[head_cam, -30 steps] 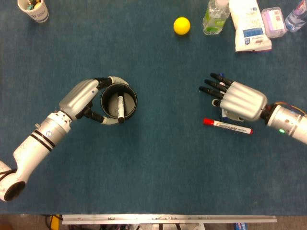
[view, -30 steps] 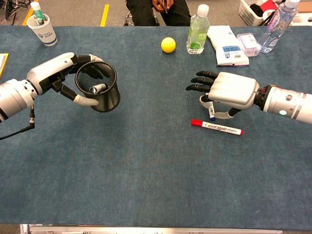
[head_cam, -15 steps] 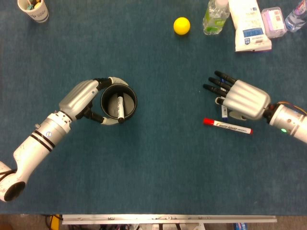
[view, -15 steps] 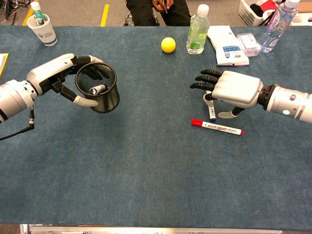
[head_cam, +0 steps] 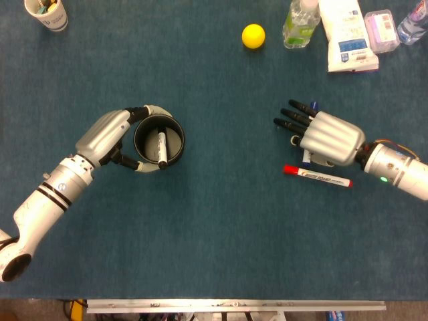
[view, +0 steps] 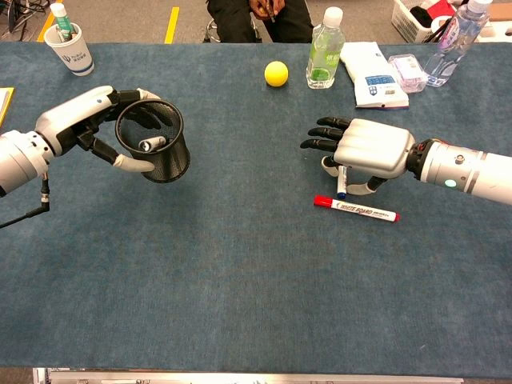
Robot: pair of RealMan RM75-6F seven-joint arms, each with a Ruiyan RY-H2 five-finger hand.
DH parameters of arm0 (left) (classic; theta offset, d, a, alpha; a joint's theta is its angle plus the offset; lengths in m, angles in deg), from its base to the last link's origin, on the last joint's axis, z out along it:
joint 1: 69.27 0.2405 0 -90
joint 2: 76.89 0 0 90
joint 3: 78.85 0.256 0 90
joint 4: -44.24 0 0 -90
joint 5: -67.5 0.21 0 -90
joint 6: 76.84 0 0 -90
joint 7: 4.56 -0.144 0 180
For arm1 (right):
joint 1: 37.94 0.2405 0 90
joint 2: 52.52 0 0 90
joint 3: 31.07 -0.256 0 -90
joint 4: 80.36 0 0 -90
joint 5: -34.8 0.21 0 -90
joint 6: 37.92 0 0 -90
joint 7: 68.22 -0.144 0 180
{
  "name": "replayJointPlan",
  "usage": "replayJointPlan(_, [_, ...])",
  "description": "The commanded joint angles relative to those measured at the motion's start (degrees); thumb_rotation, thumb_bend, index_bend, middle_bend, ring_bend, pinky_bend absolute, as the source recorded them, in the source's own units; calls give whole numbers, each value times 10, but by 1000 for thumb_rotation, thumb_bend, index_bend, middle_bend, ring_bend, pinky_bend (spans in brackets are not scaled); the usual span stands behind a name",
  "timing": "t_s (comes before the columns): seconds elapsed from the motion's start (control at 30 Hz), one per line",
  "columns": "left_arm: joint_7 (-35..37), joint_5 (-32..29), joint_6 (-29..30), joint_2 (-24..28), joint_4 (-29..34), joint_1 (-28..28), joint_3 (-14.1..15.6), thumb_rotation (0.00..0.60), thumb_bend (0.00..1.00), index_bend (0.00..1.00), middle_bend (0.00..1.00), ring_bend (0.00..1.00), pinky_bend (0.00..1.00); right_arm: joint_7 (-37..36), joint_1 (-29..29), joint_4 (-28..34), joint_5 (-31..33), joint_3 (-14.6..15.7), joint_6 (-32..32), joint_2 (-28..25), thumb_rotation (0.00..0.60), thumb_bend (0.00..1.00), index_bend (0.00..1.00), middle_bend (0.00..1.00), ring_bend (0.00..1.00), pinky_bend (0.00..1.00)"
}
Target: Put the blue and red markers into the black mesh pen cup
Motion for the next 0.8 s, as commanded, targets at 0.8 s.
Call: replayJointPlan(0.8, [11,2,-2,0,-4,-2,-3,600,152,317,344,286,249,-16,-12,52,31,-23,53,-30,600,363,609,192,17,24])
